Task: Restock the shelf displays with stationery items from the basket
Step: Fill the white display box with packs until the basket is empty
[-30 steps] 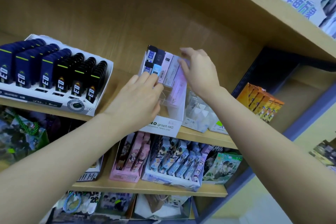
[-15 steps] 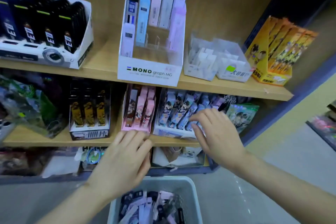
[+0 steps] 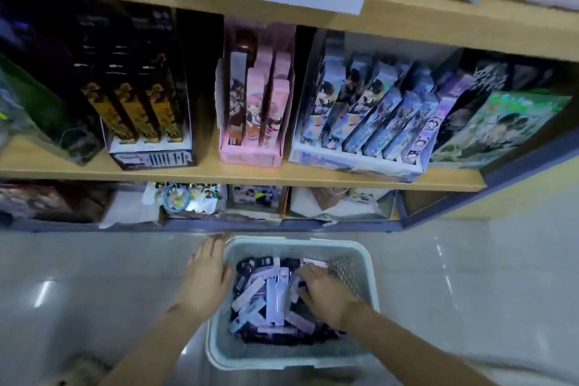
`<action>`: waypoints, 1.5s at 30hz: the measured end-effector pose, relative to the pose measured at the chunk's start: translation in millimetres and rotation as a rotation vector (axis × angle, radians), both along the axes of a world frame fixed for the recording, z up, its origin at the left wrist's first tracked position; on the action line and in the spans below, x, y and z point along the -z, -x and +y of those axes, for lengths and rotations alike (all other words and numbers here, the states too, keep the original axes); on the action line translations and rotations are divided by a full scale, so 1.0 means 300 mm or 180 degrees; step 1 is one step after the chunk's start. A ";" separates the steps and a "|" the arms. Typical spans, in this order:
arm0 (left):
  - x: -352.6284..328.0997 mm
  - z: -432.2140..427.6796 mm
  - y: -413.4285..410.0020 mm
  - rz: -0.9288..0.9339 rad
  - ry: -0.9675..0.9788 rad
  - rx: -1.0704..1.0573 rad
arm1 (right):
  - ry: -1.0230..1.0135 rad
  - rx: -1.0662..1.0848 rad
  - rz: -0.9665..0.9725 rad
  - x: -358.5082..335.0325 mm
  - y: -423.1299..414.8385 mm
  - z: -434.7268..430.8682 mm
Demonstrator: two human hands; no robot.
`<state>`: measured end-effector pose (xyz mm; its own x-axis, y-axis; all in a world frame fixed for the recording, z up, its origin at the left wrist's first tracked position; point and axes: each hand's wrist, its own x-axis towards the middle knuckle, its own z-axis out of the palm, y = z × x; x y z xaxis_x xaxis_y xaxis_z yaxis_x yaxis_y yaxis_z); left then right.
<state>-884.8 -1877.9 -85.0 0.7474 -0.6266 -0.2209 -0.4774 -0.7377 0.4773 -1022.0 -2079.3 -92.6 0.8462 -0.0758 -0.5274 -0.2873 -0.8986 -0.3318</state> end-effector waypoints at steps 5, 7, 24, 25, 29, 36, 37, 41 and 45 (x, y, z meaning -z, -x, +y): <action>0.061 -0.052 0.022 0.0536 0.0317 -0.0478 | -0.0657 0.1090 0.0416 0.173 -0.011 0.102; 0.066 -0.067 0.025 0.0613 0.0431 -0.0634 | -0.0716 0.1266 0.0498 0.205 -0.028 0.119; 0.055 -0.054 0.074 0.0249 0.0814 -0.0857 | -0.1062 0.2374 0.0558 0.299 -0.039 0.132; 0.056 -0.050 0.090 0.0039 0.0837 -0.0812 | -0.1022 0.2314 0.0494 0.296 -0.033 0.124; 0.058 -0.052 0.174 0.0300 0.0933 -0.0787 | -0.1042 0.2277 0.0401 0.283 -0.007 0.101; 0.048 -0.121 0.248 0.2875 0.1352 -0.1843 | -0.1881 0.2332 -0.0126 0.144 -0.038 0.148; 0.042 -0.128 0.247 0.3209 0.1469 -0.2009 | -0.2028 0.2306 -0.0199 0.111 -0.043 0.166; 0.027 -0.131 0.241 0.3701 0.1791 -0.2319 | -0.2317 0.1920 -0.0241 -0.025 -0.057 0.243; -0.003 -0.103 0.223 0.3847 0.1937 -0.2777 | -0.2360 0.1122 0.0158 -0.061 -0.052 0.270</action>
